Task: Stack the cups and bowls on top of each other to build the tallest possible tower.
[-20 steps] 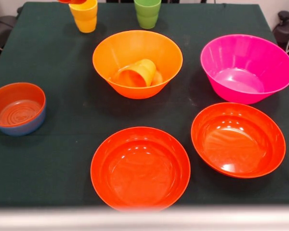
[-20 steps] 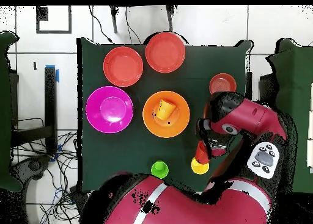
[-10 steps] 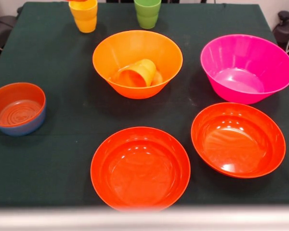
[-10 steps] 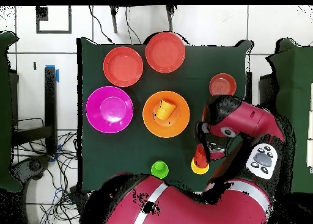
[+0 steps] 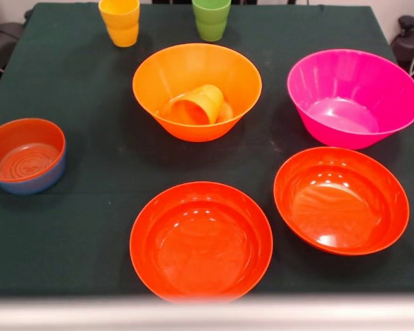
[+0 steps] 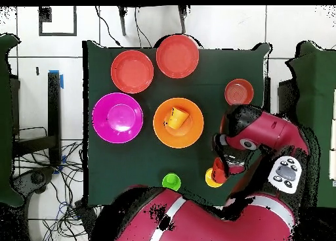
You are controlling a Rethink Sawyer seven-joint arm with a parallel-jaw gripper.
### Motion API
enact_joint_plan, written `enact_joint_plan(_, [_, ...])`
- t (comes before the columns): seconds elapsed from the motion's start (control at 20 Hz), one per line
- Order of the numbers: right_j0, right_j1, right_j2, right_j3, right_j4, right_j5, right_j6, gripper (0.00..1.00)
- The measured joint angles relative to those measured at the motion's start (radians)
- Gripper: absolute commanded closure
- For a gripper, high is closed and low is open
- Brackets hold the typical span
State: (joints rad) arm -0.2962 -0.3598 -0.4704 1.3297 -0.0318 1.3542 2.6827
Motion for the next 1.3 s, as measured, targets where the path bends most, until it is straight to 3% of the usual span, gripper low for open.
enact_joint_plan(0.5, [-0.017, 0.0, 0.006, 0.0, 0.0, -0.027, 0.0, 1.0])
enact_joint_plan(1.3, [-0.012, 0.001, 0.009, 0.0, -0.056, -0.031, 0.0, 1.0])
